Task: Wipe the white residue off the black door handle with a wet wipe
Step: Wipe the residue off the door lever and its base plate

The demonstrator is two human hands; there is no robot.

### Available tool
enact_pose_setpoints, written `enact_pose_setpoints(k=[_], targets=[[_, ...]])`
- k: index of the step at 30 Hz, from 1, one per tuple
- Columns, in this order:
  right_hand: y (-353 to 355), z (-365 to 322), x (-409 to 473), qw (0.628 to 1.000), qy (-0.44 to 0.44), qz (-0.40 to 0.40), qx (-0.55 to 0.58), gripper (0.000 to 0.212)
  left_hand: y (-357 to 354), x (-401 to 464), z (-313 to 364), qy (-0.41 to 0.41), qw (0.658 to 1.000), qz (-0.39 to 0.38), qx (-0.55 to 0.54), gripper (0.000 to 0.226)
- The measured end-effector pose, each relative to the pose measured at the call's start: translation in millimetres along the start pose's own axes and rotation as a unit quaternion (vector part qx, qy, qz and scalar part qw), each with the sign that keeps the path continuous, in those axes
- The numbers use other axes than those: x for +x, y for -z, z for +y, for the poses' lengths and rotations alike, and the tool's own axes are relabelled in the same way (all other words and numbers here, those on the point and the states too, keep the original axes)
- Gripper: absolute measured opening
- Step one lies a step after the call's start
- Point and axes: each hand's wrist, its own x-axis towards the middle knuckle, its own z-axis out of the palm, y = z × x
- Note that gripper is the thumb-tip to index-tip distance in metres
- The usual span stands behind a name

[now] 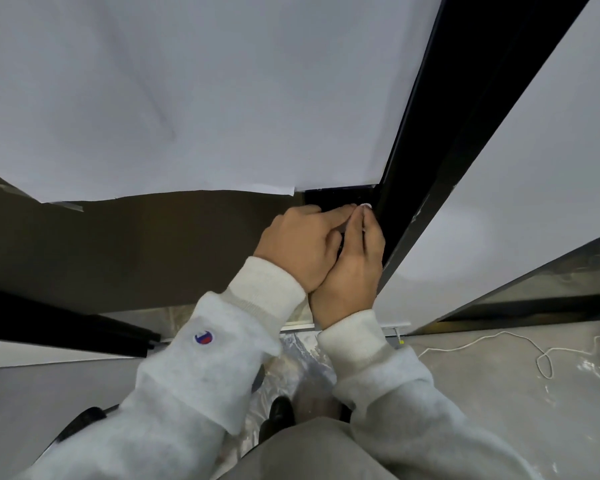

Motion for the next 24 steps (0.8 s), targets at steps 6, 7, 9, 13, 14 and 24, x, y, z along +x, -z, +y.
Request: enact_pose_setpoints(k=[6, 7, 9, 13, 14, 24], targets=[[-13, 6, -2, 0.967, 0.198, -0.062, -0.151, 0.036, -5, -33, -28, 0.126, 0.987, 0.095, -0.005, 0.051], [-12, 5, -2, 0.963, 0.205, -0.065, -0.165, 0.035, -4, -38, -30, 0.137, 0.986, 0.097, -0.008, 0.054], [-8, 4, 0, 0.953, 0.223, -0.084, -0.185, 0.036, -3, -41, -28, 0.142, 0.985, 0.096, -0.01, 0.053], [0, 4, 4, 0.94, 0.248, -0.132, -0.194, 0.037, -5, -38, -24, 0.133, 0.985, 0.102, -0.03, 0.049], [1, 5, 4, 0.939, 0.248, -0.139, -0.195, 0.038, -6, -37, -23, 0.13, 0.986, 0.1, -0.034, 0.047], [1, 19, -5, 0.993, 0.107, -0.021, -0.034, 0.057, -13, -29, -4, 0.105, 0.987, 0.114, 0.036, 0.037]])
